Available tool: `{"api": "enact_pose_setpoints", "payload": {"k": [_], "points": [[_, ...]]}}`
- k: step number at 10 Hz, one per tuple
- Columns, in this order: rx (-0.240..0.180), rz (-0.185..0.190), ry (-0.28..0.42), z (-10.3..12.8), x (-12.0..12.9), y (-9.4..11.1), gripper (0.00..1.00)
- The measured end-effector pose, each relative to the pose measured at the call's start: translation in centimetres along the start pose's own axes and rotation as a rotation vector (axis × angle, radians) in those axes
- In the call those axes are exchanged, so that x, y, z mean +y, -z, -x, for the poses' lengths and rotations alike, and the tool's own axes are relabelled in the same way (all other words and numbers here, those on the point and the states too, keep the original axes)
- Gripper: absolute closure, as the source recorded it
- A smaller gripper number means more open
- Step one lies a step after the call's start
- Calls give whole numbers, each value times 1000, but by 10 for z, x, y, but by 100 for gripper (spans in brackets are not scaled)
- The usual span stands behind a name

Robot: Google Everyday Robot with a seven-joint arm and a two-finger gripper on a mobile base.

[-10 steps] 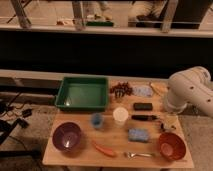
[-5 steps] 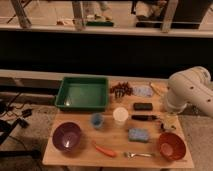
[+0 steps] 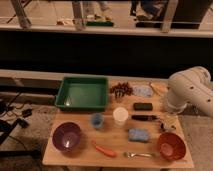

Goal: Place brush in metal cup

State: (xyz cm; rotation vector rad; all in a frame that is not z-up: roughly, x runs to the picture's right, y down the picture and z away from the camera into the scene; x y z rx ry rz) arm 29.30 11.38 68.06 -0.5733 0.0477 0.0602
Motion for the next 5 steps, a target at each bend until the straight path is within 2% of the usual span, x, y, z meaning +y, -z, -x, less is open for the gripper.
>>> {"api": "enact_pose_setpoints", "payload": {"k": [5], "points": [[0,-2,2,1,-1,1,20]]}}
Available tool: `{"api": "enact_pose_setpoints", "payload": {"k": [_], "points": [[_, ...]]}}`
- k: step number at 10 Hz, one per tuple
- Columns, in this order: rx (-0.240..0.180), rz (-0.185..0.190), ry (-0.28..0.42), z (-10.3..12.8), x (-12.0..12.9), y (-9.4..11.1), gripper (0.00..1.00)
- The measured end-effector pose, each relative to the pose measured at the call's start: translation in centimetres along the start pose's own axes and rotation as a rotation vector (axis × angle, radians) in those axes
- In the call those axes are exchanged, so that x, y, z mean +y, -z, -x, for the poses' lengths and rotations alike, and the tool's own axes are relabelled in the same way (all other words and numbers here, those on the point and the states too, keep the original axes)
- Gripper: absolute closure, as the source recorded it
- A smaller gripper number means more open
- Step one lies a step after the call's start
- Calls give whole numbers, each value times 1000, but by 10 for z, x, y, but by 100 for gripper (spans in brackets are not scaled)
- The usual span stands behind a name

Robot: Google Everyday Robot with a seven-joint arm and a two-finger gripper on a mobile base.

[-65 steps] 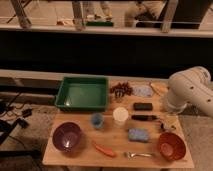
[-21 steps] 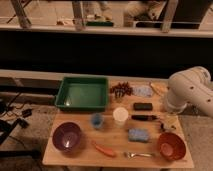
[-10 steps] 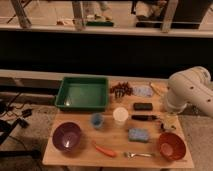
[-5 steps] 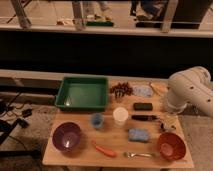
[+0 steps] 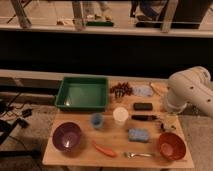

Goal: Place brush in metal cup

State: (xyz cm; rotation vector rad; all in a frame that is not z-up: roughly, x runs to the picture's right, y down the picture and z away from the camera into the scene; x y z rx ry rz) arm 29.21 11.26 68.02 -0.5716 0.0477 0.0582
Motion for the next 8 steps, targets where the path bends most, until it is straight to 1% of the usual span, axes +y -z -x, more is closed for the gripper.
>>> {"api": "enact_pose_setpoints", "payload": {"k": [5,8], "points": [[-8,-2,23,11,-3,-3,20],[-22,-2,45,22,-4,-14,20]]}}
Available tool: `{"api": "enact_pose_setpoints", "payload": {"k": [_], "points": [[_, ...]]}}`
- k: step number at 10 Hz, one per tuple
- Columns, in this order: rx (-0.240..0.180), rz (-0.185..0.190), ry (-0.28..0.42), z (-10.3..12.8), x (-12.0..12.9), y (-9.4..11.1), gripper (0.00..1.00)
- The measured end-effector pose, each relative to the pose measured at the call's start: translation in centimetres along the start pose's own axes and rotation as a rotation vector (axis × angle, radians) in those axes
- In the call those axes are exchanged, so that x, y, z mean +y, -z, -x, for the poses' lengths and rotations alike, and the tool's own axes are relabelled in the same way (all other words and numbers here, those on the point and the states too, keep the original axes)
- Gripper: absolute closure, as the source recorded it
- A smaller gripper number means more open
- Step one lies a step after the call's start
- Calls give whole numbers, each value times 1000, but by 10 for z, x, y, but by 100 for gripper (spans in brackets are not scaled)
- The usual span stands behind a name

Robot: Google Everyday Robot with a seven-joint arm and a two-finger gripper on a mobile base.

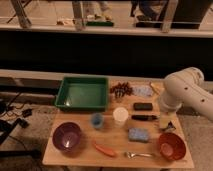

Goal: Place brush in metal cup

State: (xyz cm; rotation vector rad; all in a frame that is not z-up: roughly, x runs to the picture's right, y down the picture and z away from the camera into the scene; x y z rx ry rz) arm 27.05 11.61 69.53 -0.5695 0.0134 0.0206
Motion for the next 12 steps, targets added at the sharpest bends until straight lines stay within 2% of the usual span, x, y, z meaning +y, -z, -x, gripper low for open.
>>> {"api": "enact_pose_setpoints", "payload": {"k": [4,6,12], "points": [[-31,3,41,18,-7,-15,20],[-61,12,51,28,-13,-23,20],[-143,79,70,56,-15,-60,20]]}}
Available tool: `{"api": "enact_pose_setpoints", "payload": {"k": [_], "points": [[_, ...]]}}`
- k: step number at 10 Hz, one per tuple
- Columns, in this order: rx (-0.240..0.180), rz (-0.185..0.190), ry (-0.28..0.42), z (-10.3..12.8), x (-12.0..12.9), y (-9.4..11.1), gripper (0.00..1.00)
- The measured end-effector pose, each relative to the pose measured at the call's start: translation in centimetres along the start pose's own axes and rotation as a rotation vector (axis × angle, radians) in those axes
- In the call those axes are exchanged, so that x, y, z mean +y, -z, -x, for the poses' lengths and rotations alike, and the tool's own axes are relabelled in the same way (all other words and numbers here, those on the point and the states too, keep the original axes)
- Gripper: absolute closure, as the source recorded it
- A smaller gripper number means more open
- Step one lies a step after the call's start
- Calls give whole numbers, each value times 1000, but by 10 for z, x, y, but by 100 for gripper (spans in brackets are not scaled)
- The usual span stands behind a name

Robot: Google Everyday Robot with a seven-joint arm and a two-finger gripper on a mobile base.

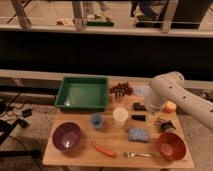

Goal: Place brush in metal cup

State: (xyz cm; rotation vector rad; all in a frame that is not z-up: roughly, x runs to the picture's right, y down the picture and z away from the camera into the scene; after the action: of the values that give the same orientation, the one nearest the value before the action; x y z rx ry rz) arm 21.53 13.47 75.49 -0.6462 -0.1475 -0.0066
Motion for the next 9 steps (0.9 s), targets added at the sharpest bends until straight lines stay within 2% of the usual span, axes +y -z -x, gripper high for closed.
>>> {"api": "enact_pose_setpoints", "payload": {"k": [2,5,9], "points": [[-14,6,6,5,-1,-11,20],[-9,4,2,1,-7,-30,20],[33,0,3,-7,-18,-63,20]]}}
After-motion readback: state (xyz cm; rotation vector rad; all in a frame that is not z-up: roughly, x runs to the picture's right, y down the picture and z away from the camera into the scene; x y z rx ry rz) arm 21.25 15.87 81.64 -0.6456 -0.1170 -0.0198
